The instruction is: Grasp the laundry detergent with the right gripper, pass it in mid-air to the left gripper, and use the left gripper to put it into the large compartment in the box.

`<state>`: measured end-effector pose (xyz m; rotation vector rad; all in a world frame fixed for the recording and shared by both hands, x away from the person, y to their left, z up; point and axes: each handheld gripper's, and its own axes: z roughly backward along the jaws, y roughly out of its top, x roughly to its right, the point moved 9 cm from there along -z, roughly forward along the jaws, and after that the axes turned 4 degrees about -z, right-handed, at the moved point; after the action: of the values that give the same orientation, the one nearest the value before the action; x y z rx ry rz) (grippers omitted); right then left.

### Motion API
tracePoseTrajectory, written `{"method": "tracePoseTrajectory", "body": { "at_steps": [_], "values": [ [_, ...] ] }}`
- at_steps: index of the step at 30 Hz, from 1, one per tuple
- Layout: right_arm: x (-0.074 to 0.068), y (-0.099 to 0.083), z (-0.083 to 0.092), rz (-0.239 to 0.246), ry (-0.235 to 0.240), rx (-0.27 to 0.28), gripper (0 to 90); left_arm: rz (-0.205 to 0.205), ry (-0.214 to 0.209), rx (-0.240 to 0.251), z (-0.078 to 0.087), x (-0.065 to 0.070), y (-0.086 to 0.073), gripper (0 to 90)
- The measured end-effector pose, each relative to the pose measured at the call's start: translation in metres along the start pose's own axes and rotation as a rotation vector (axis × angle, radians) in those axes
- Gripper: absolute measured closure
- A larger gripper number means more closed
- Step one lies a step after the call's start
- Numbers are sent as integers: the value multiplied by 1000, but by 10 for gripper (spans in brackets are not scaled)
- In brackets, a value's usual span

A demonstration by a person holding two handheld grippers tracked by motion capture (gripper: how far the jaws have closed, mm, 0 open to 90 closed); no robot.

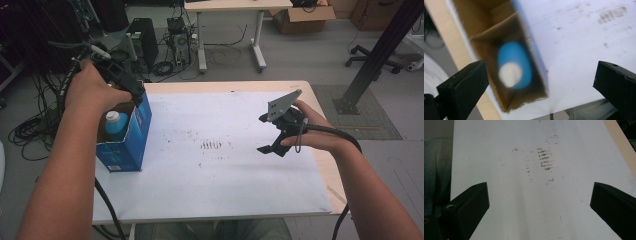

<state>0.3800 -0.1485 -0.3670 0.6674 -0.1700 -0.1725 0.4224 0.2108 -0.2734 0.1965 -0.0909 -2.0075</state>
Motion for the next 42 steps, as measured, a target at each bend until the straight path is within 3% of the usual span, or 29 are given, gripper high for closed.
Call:
{"method": "tracePoseTrajectory", "body": {
  "at_steps": [3, 7, 10, 13, 17, 20, 25, 29, 33, 42],
  "values": [
    [5, 2, 5, -1, -9, -10, 22, -105, -7, 14, 10, 16, 9, 3],
    [10, 7, 12, 1, -21, -21, 22, -273, -20, 41, 21, 42, 19, 3],
    [13, 9, 15, 4, -27, -30, 22, -417, 1, 48, 28, 60, 24, 2],
    [14, 12, 18, 9, -30, -44, 22, -548, 3, 54, 30, 77, 26, 2],
    [13, 17, 21, 19, -34, -64, 23, -687, -26, 55, 28, 98, 24, 2],
    [12, 19, 23, 26, -39, -82, 24, -763, -55, 53, 23, 111, 21, 2],
    [9, 23, 27, 39, -39, -109, 24, -877, -40, 4, 13, 124, 17, 2],
    [8, 21, 28, 50, -40, -150, 25, -962, -92, 20, 7, 138, 12, 2],
    [8, 17, 28, 54, -39, -179, 26, -1047, -136, 1, -1, 149, 4, 2],
    [9, 10, 24, 70, -20, -226, 28, -1120, -187, -22, -14, 158, -1, 2]
  ]
}}
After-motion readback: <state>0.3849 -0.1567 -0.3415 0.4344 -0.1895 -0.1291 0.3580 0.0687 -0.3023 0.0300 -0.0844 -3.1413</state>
